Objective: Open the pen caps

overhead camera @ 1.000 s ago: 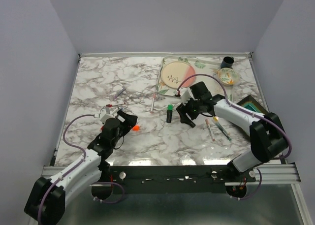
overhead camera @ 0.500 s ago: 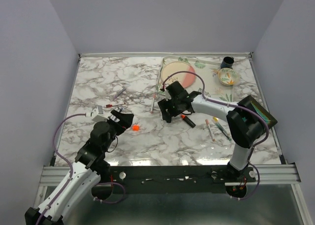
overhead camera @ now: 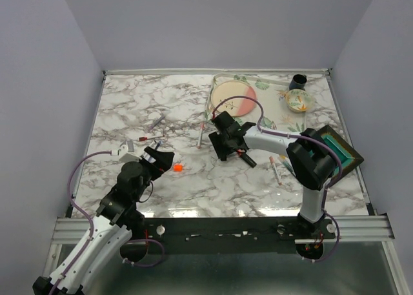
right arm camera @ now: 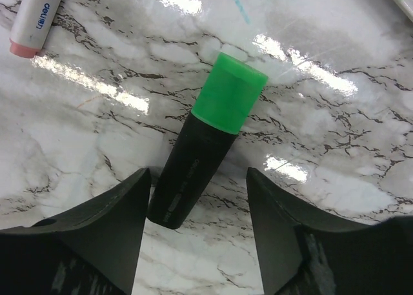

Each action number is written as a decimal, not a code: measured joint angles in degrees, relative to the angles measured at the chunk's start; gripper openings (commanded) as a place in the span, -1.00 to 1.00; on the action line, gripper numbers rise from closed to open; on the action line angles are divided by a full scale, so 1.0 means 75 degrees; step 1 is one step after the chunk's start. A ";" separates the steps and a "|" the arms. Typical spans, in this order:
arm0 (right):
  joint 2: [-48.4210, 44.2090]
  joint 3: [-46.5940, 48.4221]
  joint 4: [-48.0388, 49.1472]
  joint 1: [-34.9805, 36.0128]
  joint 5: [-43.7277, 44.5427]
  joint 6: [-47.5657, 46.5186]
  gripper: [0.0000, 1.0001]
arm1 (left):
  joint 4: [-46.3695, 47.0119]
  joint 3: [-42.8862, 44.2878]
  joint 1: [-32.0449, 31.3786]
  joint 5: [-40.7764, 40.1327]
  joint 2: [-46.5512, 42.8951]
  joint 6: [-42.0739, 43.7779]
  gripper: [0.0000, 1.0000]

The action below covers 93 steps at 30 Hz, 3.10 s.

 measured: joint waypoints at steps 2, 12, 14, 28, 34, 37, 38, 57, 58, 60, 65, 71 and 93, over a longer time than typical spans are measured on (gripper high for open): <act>0.0006 0.0000 0.0000 0.0006 0.0023 -0.0015 0.21 | -0.0012 -0.0003 0.0000 0.0000 -0.0064 -0.0003 0.97; -0.0044 -0.0105 0.0166 0.0032 -0.0015 -0.0309 -0.66 | 0.0035 -0.0134 0.0000 0.0143 -0.0329 -0.0286 0.97; -0.0119 -0.0189 0.0175 0.0032 -0.0032 -0.0396 -0.88 | 0.0207 -0.0286 0.0000 0.0277 -0.0326 -0.0417 0.97; -0.1781 -0.0388 -0.0527 -0.0230 -0.2754 -0.3206 -0.99 | 0.4036 -0.1256 0.0000 0.1725 0.2463 -0.1982 0.88; -0.2075 -0.0388 -0.1110 -0.0481 -0.4100 -0.4540 -0.99 | 0.5482 -0.0828 -0.0248 0.2060 0.4232 -0.2352 0.81; -0.2075 -0.0388 -0.1349 -0.0478 -0.4558 -0.4890 -0.99 | 0.5861 -0.0472 -0.0641 0.2022 0.4782 -0.2404 0.68; -0.2075 -0.0388 -0.1384 -0.0478 -0.4666 -0.4963 -0.99 | 0.6006 -0.0294 -0.0892 0.2011 0.5045 -0.2413 0.62; -0.2157 -0.0393 -0.1550 -0.0478 -0.5254 -0.5196 -0.99 | 0.6668 0.0440 -0.2154 0.0863 0.6840 -0.2908 -1.00; -0.2154 -0.0393 -0.1550 -0.0487 -0.5263 -0.5199 -0.99 | 0.6723 0.0463 -0.2154 0.0813 0.6822 -0.2932 -1.00; -0.2159 -0.0393 -0.1530 -0.0516 -0.5333 -0.5202 -0.99 | 0.6781 0.0425 -0.2159 0.0720 0.6781 -0.3016 -1.00; -0.2104 -0.0356 -0.1227 -0.0466 -0.5791 -0.5205 -0.99 | 0.7096 -0.0449 -0.1880 0.0740 0.5872 -0.3643 -1.00; -0.1985 -0.0026 -0.0111 -0.0108 -0.6423 -0.5202 -0.99 | 0.6438 -0.1547 -0.0577 0.1478 0.3185 -0.4342 -1.00; -0.1786 -0.0017 -0.0003 0.0023 -0.6548 -0.5499 -0.07 | 0.5228 -0.1294 0.0262 0.2801 0.2830 -0.4488 -1.00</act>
